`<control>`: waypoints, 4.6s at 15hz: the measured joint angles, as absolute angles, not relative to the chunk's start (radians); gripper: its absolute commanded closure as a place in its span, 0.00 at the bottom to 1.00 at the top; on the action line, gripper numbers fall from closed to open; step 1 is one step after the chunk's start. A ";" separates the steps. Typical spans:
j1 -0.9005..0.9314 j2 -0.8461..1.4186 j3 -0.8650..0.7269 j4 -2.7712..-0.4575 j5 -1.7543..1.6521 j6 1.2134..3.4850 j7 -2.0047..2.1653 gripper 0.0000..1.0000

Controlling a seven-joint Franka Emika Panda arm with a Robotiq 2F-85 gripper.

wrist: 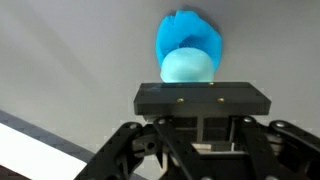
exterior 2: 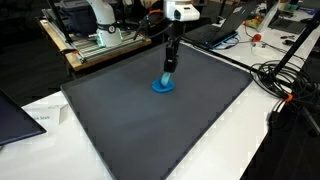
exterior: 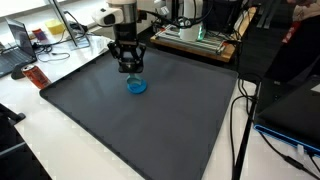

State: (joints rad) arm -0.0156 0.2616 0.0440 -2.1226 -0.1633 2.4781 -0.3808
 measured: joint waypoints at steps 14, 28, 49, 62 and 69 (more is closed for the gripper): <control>-0.024 0.209 0.044 -2.145 -0.144 2.479 -0.404 0.77; -0.027 0.086 0.037 -2.175 -0.080 2.427 -0.437 0.77; -0.052 0.215 0.033 -2.218 0.226 2.725 -0.515 0.77; -0.055 0.289 0.036 -2.184 0.130 2.772 -0.360 0.77; -0.115 0.309 0.092 -2.159 0.192 2.772 -0.372 0.77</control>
State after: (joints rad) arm -0.1146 0.3088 0.0915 -2.1586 0.1921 2.7720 -0.3719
